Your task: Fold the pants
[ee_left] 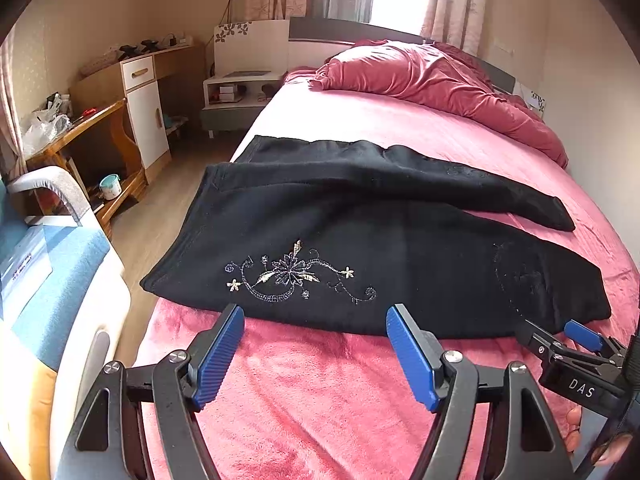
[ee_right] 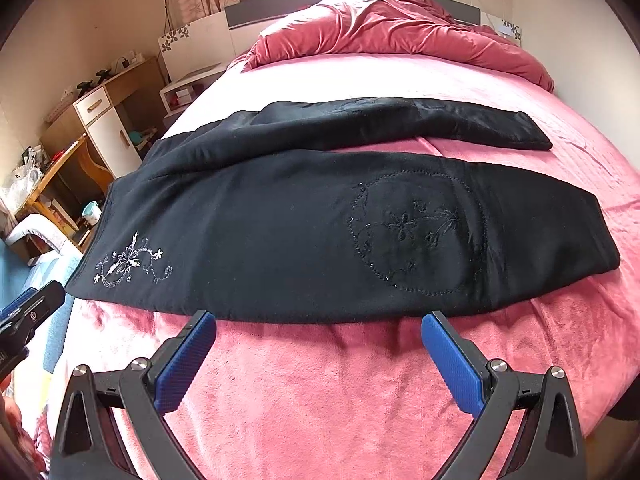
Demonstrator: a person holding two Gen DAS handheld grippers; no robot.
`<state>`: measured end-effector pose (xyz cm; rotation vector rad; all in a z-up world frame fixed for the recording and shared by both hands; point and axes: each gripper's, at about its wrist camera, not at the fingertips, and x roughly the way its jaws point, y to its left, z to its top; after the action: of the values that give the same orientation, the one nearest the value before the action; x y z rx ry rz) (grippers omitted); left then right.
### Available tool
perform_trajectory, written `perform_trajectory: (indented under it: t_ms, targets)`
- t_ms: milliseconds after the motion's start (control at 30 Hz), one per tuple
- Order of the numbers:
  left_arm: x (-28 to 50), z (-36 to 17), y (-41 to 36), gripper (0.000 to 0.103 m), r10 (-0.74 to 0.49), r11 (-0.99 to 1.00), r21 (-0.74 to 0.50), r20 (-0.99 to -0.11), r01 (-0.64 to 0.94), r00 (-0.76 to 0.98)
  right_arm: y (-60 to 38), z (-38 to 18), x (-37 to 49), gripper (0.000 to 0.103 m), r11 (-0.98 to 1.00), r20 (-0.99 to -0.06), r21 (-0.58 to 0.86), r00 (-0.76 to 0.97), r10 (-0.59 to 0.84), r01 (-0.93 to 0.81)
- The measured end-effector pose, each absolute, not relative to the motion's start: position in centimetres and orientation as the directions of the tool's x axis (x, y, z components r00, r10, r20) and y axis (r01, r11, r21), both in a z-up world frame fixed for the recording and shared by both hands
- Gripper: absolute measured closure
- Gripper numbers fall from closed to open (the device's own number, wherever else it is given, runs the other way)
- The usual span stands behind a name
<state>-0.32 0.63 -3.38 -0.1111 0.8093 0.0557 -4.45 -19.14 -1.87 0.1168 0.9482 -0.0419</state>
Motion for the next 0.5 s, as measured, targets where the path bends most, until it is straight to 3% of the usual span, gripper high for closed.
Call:
perform_trajectory:
  t_ms: [500]
  targets:
    - [-0.40, -3.19, 0.81, 0.028, 0.012, 0.992, -0.077, -0.724, -0.099, 0.690, -19.11, -1.84, -4.59, 0.000, 0.993, -0.814, 0.075, 0.580, 0.011, 0.087]
